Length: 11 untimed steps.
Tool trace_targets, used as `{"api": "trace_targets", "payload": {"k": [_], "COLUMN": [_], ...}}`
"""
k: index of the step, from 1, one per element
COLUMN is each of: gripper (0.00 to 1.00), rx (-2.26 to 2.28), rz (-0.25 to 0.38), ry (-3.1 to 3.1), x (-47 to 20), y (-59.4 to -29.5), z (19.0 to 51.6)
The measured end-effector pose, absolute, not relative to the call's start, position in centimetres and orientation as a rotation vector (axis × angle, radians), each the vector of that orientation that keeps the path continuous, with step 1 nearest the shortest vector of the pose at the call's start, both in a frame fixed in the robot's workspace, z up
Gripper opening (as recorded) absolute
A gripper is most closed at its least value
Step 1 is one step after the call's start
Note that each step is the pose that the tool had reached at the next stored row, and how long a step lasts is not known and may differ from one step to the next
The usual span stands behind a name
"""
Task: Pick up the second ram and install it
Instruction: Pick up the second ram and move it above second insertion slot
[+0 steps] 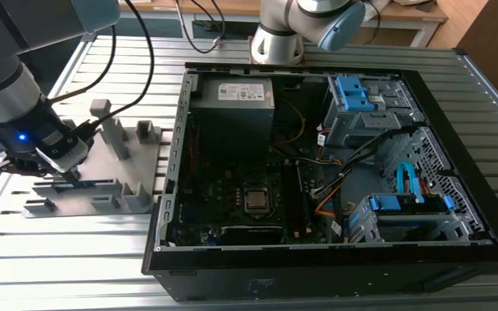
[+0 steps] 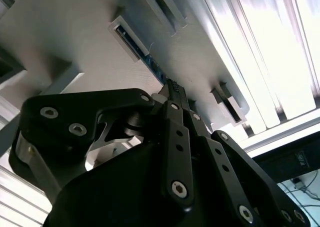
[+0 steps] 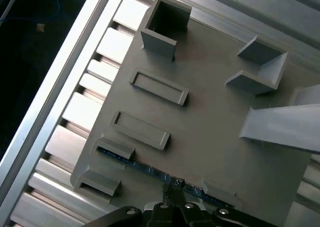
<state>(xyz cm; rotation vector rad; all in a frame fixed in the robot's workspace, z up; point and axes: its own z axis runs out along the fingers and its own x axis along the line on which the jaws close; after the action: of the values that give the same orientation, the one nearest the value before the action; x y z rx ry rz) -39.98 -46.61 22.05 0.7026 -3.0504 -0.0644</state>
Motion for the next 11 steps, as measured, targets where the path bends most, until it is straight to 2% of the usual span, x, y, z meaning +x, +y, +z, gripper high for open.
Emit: {"api": "trace_targets", "payload": {"k": [11], "gripper": [0.10], "rx": [0.897], "rz": [-0.063], "ry": [-2.996], "x": [-39.98], "y": [-46.61], "z": [22.05]}}
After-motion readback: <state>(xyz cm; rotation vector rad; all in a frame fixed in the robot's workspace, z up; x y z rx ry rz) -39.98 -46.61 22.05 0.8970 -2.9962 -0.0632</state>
